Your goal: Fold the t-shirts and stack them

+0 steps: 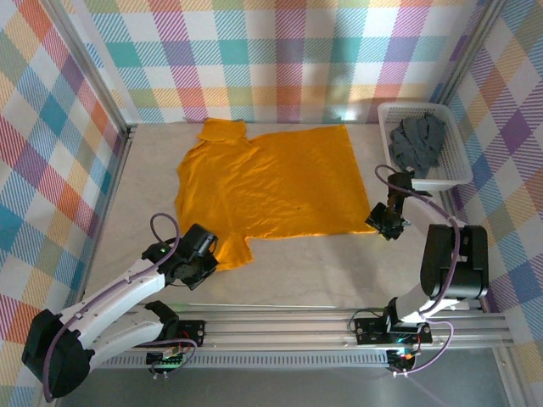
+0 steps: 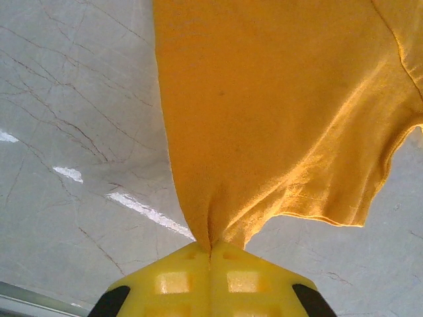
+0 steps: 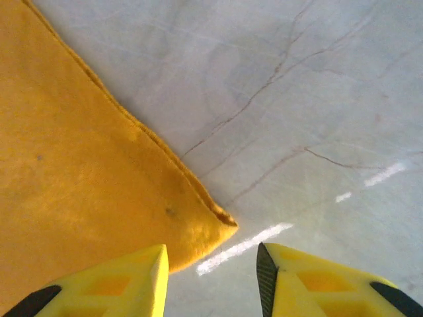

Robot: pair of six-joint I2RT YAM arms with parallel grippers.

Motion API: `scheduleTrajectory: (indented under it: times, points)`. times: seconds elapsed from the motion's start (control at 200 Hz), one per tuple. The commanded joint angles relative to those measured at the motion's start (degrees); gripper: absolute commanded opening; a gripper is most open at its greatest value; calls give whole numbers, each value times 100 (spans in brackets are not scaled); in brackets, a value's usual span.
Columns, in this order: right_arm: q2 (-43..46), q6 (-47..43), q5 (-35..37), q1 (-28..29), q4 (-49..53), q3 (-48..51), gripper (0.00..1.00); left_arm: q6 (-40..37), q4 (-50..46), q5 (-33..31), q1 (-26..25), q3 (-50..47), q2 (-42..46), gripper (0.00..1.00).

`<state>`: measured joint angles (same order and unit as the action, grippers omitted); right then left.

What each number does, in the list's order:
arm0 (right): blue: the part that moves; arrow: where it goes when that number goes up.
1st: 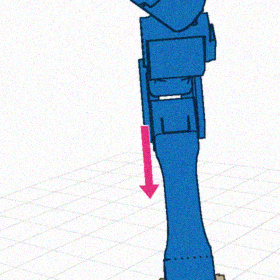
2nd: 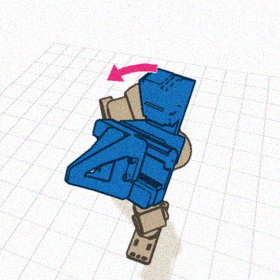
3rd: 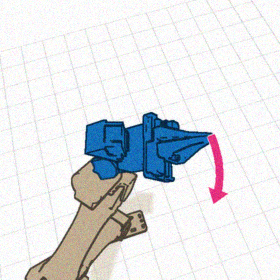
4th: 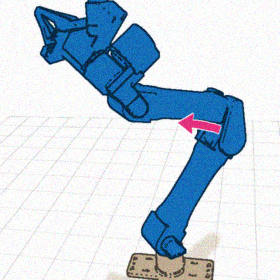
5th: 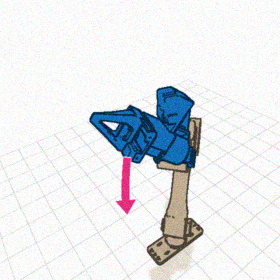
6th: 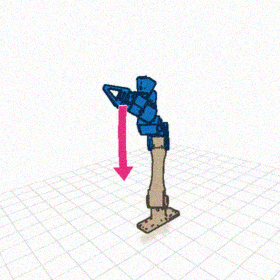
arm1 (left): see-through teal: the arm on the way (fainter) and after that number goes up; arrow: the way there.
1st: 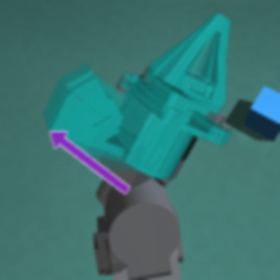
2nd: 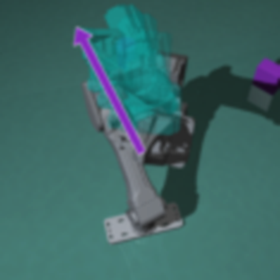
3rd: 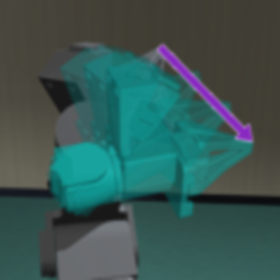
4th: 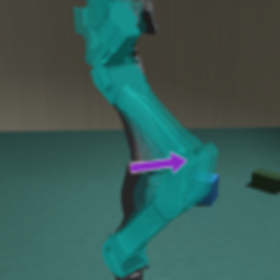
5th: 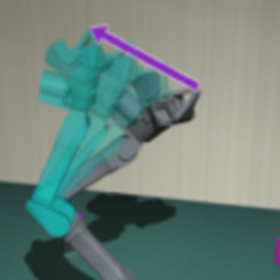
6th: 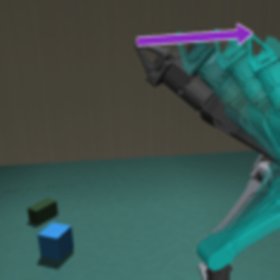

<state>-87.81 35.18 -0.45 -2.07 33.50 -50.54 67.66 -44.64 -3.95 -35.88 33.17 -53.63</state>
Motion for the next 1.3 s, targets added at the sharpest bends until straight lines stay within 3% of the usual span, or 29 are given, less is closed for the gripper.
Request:
scheduleTrajectory:
  times: [0.0,0.58,0.93,1.01,1.294]
  points:
    - [240,32,155,-19,262,53,41,-82,8,27,-70,102,-4,0]
    - [-782,405,-23,207,-5,-289,36,-66,104,29,-68,128,-66,0]
    - [-1027,316,-87,277,-73,-676,8,-282,57,-37,-65,382,-174,0]
    - [-948,321,-104,290,-62,-616,0,-313,11,-72,-60,443,-172,0]
    - [284,301,154,394,362,115,0,-364,-858,279,-115,674,216,0]
